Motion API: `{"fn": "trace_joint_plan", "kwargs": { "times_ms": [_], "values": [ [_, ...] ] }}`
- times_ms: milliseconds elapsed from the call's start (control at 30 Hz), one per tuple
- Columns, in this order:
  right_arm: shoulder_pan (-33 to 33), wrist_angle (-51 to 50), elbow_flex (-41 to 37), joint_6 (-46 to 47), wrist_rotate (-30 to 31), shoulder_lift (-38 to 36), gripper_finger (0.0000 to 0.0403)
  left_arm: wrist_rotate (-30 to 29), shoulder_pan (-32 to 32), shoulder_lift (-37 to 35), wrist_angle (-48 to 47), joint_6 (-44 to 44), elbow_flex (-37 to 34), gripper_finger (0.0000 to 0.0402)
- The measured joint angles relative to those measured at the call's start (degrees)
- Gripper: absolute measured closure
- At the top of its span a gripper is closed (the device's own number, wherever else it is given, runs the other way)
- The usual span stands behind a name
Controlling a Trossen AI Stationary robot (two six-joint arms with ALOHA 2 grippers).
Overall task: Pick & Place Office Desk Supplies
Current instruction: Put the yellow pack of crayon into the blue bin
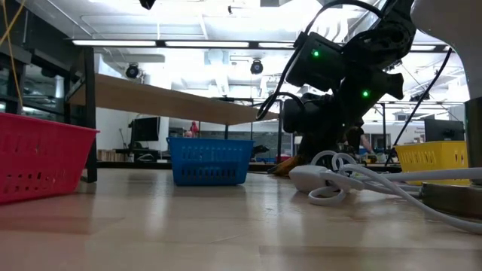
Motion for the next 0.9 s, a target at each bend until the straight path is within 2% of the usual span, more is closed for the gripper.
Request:
{"fn": "trace_joint_plan", "kwargs": {
  "times_ms": [200,567,900],
  "values": [
    [0.02,0.0,0.04,-0.23,-0.17,-0.04,0.0395,0.0,0.0,0.0,-0.02,0.0,0.0,0.027],
    [0.04,-0.35,0.11,-0.63,-0.35,-0.47,0.0399,0.0,0.0,0.0,-0.02,0.0,0.0,0.027],
    [0.13,-6.51,0.63,3.99,-7.41,-7.62,0.0399,0.0,0.02,-0.02,-0.01,0.0,0.0,0.027]
  ]
}}
